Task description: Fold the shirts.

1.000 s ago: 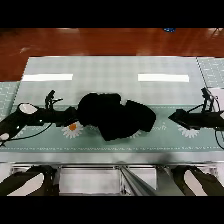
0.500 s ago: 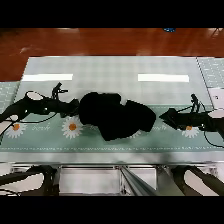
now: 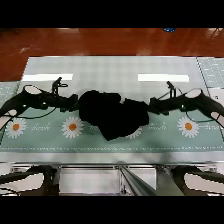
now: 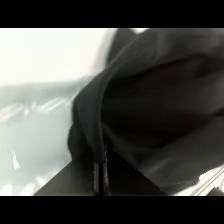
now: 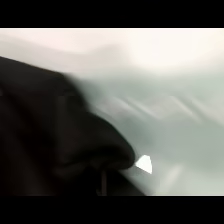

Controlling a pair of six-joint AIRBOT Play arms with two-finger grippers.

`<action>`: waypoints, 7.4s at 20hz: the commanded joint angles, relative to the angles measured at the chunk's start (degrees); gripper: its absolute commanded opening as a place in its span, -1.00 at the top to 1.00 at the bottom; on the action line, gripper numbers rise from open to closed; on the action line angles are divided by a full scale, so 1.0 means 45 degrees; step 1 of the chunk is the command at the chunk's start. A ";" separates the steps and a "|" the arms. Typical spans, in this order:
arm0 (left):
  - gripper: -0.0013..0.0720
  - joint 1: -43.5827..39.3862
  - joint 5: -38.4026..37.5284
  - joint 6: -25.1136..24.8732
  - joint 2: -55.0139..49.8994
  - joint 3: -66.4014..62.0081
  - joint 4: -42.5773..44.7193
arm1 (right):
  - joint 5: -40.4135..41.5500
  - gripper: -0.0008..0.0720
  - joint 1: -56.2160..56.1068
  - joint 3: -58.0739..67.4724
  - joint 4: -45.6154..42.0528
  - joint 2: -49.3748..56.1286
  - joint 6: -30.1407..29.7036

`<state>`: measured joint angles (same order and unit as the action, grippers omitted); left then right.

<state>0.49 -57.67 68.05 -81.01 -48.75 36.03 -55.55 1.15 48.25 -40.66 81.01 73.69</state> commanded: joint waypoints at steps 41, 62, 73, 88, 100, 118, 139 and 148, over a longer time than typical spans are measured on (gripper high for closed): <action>0.91 0.1554 0.3706 0.2040 0.3774 0.1292 0.3215 | -0.0044 0.91 0.0593 0.5974 -0.3313 -0.0933 0.2487; -0.41 0.4925 -0.3439 0.1078 -0.2123 -0.2545 0.4517 | -0.3517 -0.14 0.5897 -0.0743 -0.5066 -0.3560 0.1860; 0.83 0.3235 -0.3847 0.1224 -0.2953 -0.3070 0.4231 | -0.4138 -0.14 0.5858 -0.3361 -0.4969 -0.4629 0.1739; 0.91 0.3060 -0.3789 0.1025 -0.2948 -0.3070 0.4226 | -0.2011 -0.14 0.1889 -0.5163 -0.3575 -0.3385 0.2302; 0.91 0.3662 -0.5251 0.1010 -0.0826 -0.7499 -0.0243 | -0.3997 0.91 0.1933 0.6397 -0.1749 -0.3293 0.1326; 0.91 0.7169 -0.2288 0.1384 0.8587 -1.3911 0.0340 | -0.6183 0.91 0.4201 1.5693 -0.4556 -0.8291 0.2419; 0.91 -0.0083 0.1457 0.5717 0.2521 -0.5867 0.8884 | -0.2550 0.91 0.3478 0.3113 -0.1379 -0.5226 0.0199; 0.91 0.0058 0.1001 0.6518 -0.5513 -1.2779 0.7519 | -0.0466 0.91 0.2618 0.9690 -0.0287 0.4498 0.1132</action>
<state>0.62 -52.45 95.46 -97.10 -99.44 71.83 -59.55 13.39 82.67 -44.29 89.27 76.16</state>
